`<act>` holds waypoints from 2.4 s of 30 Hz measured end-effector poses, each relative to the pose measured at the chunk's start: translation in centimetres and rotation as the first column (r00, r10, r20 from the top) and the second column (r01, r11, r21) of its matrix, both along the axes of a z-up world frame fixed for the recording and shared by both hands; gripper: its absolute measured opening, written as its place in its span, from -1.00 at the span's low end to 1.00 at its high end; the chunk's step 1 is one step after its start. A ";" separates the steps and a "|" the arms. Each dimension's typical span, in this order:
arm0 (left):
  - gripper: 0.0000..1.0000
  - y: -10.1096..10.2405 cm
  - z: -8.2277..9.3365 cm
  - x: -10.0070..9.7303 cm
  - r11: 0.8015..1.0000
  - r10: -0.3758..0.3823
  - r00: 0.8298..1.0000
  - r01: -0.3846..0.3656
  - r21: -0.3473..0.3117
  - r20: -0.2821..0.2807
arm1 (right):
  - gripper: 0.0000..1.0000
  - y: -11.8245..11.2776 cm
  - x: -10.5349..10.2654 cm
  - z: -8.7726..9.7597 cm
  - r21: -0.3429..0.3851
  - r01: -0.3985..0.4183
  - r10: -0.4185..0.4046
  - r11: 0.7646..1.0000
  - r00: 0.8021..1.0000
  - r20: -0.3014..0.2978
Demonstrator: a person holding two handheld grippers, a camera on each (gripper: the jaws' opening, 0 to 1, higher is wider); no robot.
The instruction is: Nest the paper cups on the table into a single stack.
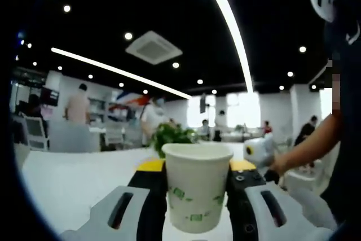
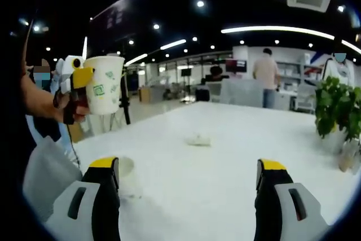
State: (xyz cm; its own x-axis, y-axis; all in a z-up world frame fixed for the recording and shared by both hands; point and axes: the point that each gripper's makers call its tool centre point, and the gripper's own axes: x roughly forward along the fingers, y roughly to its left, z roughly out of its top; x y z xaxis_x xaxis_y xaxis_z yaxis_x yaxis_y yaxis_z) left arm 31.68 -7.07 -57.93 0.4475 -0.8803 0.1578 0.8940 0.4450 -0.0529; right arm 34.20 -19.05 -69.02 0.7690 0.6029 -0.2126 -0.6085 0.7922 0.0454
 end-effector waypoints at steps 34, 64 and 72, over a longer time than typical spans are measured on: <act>-0.22 -0.5 -6.7 -0.3 1.000 -0.010 0.996 0.010 0.002 -0.091 | 1.00 -0.9 0.0 -0.4 0.010 0.026 -0.026 1.000 1.000 -0.015; -0.19 -0.7 -12.6 -0.7 0.995 -0.003 0.989 0.018 0.101 -0.148 | 1.00 -1.2 -0.1 -0.5 0.007 0.034 -0.034 0.999 0.999 -0.021; -0.17 -0.8 -14.8 -1.0 0.979 0.006 0.990 0.023 0.204 -0.141 | 1.00 -1.0 -0.1 -0.6 0.012 0.030 -0.030 0.999 0.999 -0.024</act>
State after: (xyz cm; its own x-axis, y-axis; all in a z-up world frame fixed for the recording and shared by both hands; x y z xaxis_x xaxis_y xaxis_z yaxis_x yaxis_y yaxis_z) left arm 30.65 -7.92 -72.72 0.4448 -0.8911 -0.0899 0.8878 0.4519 -0.0869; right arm 34.15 -20.05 -69.61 0.7816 0.5823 -0.2236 -0.5833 0.8093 0.0689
